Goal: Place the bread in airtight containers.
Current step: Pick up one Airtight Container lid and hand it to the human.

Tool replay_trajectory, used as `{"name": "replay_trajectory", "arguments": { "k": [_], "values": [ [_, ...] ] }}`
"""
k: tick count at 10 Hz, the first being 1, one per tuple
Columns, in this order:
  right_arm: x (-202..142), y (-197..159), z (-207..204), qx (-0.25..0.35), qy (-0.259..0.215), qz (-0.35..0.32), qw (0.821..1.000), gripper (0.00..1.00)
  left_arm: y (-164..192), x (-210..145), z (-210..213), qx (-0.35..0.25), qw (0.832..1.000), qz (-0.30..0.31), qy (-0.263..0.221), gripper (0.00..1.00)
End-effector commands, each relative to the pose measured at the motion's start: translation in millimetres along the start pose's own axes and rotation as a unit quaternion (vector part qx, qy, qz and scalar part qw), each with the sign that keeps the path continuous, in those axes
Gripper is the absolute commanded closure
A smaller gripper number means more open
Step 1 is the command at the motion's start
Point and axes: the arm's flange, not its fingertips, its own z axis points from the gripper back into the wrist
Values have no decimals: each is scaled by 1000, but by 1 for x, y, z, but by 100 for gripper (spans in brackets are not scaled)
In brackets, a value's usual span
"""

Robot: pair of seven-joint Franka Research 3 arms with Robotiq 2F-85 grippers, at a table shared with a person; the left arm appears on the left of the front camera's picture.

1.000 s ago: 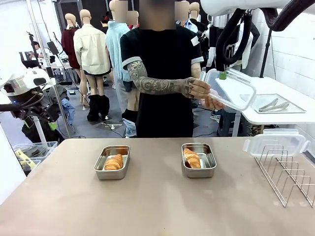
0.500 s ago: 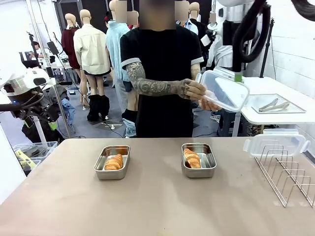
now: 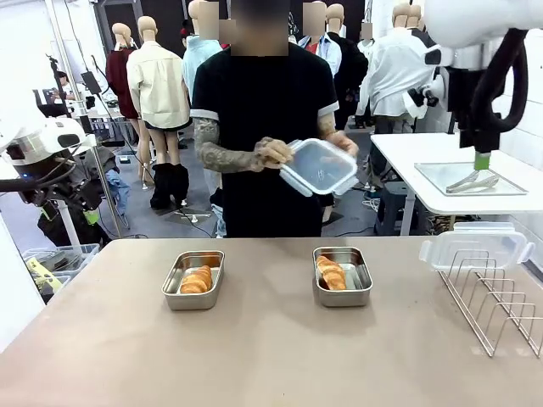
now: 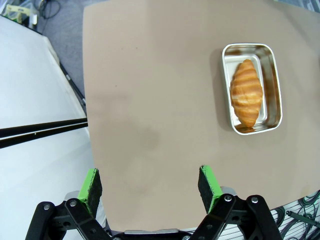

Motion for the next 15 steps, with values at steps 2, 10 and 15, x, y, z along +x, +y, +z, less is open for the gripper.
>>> {"name": "replay_trajectory", "arguments": {
  "k": [2,10,15],
  "values": [
    [-18,-26,-34,9,2,37,999,0,1,0,0,-1,1000,2,-5,0],
    [-24,-43,-84,52,-27,6,998,0,1,0,0,-1,1000,2,-5,0],
    [-24,-43,-84,52,-27,6,998,0,1,0,0,-1,1000,2,-5,0]
  ]
}}
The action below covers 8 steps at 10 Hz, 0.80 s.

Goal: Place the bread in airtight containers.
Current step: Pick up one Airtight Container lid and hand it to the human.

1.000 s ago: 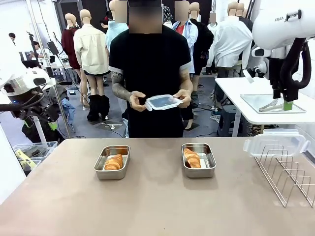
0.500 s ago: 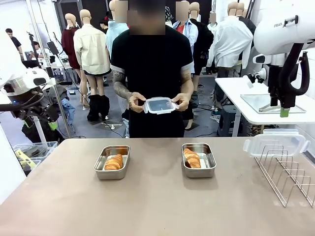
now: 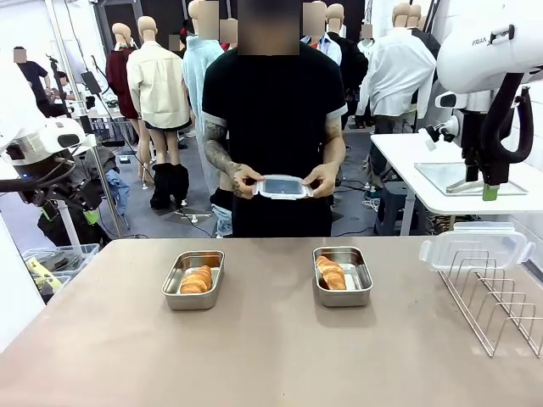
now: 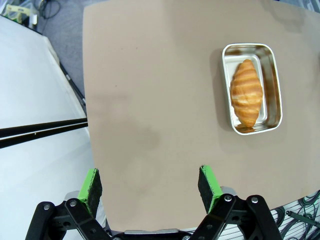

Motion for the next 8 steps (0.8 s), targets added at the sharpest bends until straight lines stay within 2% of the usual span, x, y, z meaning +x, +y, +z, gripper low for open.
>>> {"name": "replay_trajectory", "arguments": {
  "k": [1,8],
  "values": [
    [0,1,1,1,12,-8,1000,0,1,0,0,-1,1000,2,-5,0],
    [0,1,1,1,12,-8,1000,0,1,0,0,-1,1000,2,-5,0]
  ]
}}
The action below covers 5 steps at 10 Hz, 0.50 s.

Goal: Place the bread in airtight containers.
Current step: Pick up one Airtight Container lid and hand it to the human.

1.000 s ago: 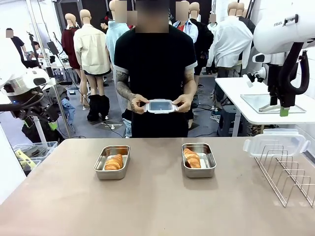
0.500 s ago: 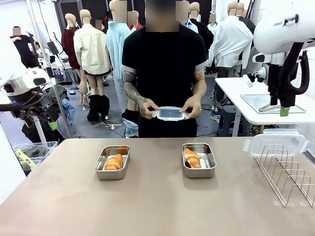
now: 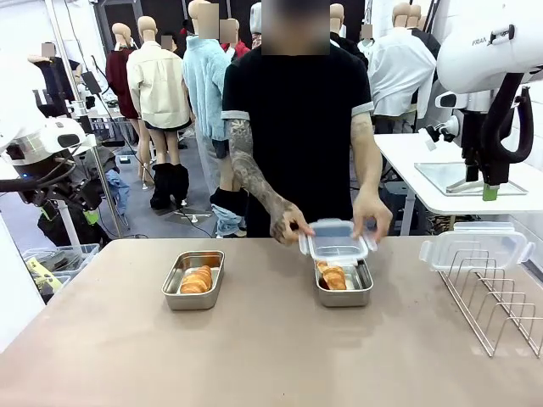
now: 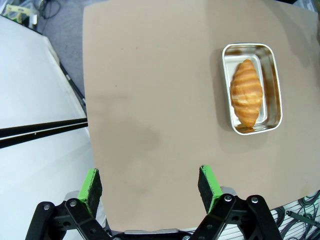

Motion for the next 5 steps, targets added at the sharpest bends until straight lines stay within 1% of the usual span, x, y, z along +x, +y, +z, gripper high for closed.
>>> {"name": "replay_trajectory", "arguments": {
  "k": [1,5],
  "values": [
    [0,1,1,1,12,-7,1000,0,1,0,0,-1,1000,2,-5,0],
    [0,1,1,1,12,-7,1000,0,1,0,0,-1,1000,2,-5,0]
  ]
}}
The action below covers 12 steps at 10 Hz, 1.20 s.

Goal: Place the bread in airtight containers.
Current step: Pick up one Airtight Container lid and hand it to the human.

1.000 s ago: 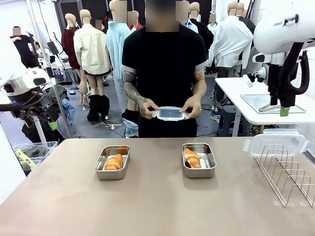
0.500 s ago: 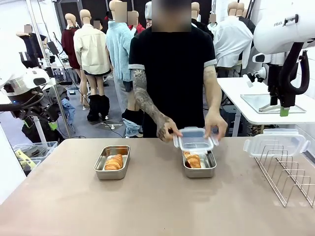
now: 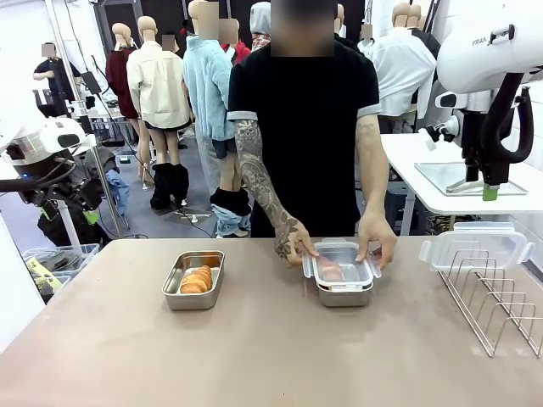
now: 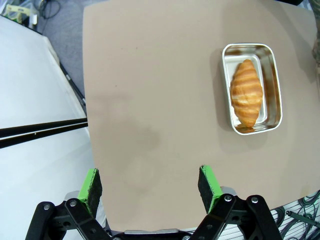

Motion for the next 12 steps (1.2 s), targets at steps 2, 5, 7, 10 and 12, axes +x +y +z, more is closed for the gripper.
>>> {"name": "replay_trajectory", "arguments": {
  "k": [2,5,7,10,12],
  "values": [
    [0,1,1,1,12,-7,1000,0,1,0,0,-1,1000,2,-5,0],
    [0,1,1,1,12,-7,1000,0,1,0,0,-1,1000,2,-5,0],
    [0,1,1,1,12,-7,1000,0,1,0,0,-1,1000,2,-5,0],
    [0,1,1,1,12,-7,1000,0,1,0,0,-1,1000,2,-5,0],
    [0,1,1,1,12,-7,1000,0,1,0,0,-1,1000,2,-5,0]
  ]
}}
